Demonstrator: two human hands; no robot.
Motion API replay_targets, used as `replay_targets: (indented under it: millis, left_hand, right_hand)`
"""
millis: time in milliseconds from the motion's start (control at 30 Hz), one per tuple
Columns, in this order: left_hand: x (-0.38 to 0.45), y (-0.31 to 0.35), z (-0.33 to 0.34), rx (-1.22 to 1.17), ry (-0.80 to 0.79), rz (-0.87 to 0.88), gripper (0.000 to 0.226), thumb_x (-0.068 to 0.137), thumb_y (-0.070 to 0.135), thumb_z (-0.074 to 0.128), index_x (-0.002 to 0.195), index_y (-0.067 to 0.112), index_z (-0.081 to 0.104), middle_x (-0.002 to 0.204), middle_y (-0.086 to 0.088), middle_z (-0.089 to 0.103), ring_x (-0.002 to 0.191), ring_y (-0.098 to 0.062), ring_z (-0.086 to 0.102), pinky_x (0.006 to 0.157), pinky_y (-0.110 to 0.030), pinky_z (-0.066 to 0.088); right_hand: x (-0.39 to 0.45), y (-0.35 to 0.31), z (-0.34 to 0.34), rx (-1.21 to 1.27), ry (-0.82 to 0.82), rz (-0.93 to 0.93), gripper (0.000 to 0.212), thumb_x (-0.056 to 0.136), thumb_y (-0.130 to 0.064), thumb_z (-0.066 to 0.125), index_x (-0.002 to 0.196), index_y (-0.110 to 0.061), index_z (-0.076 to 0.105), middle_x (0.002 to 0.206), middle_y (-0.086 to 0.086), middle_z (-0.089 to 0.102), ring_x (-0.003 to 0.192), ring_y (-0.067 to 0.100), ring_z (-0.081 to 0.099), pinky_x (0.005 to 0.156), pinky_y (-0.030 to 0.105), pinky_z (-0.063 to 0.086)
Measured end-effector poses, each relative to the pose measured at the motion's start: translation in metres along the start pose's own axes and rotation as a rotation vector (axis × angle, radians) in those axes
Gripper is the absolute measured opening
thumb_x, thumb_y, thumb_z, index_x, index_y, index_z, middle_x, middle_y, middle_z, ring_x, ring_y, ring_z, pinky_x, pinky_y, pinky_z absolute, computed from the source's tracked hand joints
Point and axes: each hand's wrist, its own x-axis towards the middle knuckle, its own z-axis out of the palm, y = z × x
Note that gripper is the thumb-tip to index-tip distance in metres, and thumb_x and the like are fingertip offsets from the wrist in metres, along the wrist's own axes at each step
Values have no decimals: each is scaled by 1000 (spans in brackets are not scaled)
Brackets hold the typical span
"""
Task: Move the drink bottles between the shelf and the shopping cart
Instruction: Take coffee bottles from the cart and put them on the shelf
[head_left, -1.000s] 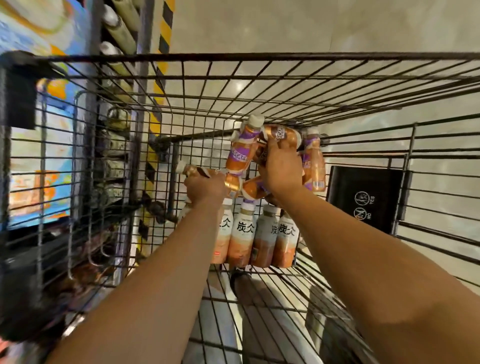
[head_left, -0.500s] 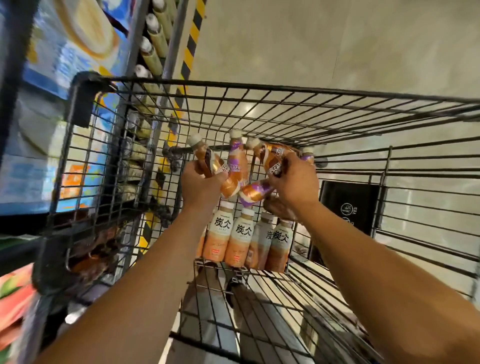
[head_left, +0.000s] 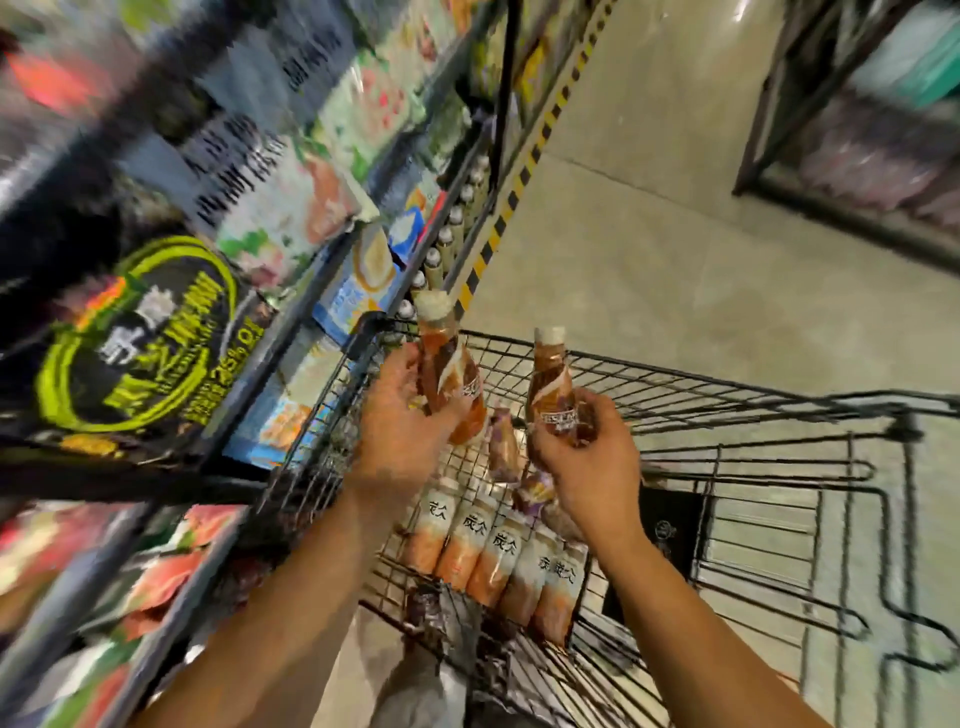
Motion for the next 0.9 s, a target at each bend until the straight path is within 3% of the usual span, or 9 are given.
replay_targets:
  millis: [100,167,300,367,467,667,767,900]
  left_hand:
    - [-32,53,-22,-13,91,103,50,86,-9,76,111,33,64,99,22,76,95,4,71,81,-17,55]
    - [-55,88,-40,-24,169,193,52,84,-13,76,110,30,64,96,22,77,93,5,71,81,-14,54]
    - [-102,146,-73,-48,311,341,59,80,-15,78,122,23,63,110,6,78,105,-8,73,88,-20,57]
    - [-124,170,-89,-68,402,408,63,77,-10,84,120,31,63,114,3,75,108,-12,72,88,-22,57]
    - [-161,207,-109,-38,499,504,64,73,1,88,115,42,62,111,12,75,105,-10,72,88,-23,57]
    - [-246,261,-156,72,649,653,64,80,1,85,123,43,62,114,15,75,106,-9,72,93,-32,55]
    - [-291,281,-182,99,748,710,63,80,-1,84,121,42,62,111,20,75,103,-4,72,89,-22,56]
    - [-352,301,-217,143,843,762,59,81,-2,83,120,38,64,107,19,76,98,-2,72,81,-16,55]
  right_hand:
    - [-22,-58,-18,94,-47,-118,47,83,-31,88,123,-40,63,104,-16,75,87,-6,71,74,21,60]
    - [-39,-98,-28,122,-81,-215,46,83,-33,89,117,-45,61,100,-23,73,89,-13,67,75,14,54]
    - [-70,-167,-42,242,-163,-349,50,81,-31,89,125,-37,65,106,-15,77,94,2,73,87,38,63]
    - [-86,-198,-49,283,-199,-424,49,81,-29,89,123,-37,66,105,-14,77,93,3,73,89,40,62]
    - [-112,-238,-58,318,-237,-523,47,82,-27,90,123,-35,67,108,-17,77,97,-1,72,92,34,61]
    - [-164,-308,-56,381,-345,-658,47,79,-25,92,115,-42,67,103,-26,75,92,-6,72,88,27,61]
    - [-199,-335,-51,395,-415,-736,47,81,-27,92,120,-38,69,105,-33,71,94,-10,69,81,12,56]
    - [-253,-369,-34,424,-527,-824,47,80,-24,93,116,-38,68,100,-39,70,92,-13,69,76,9,54]
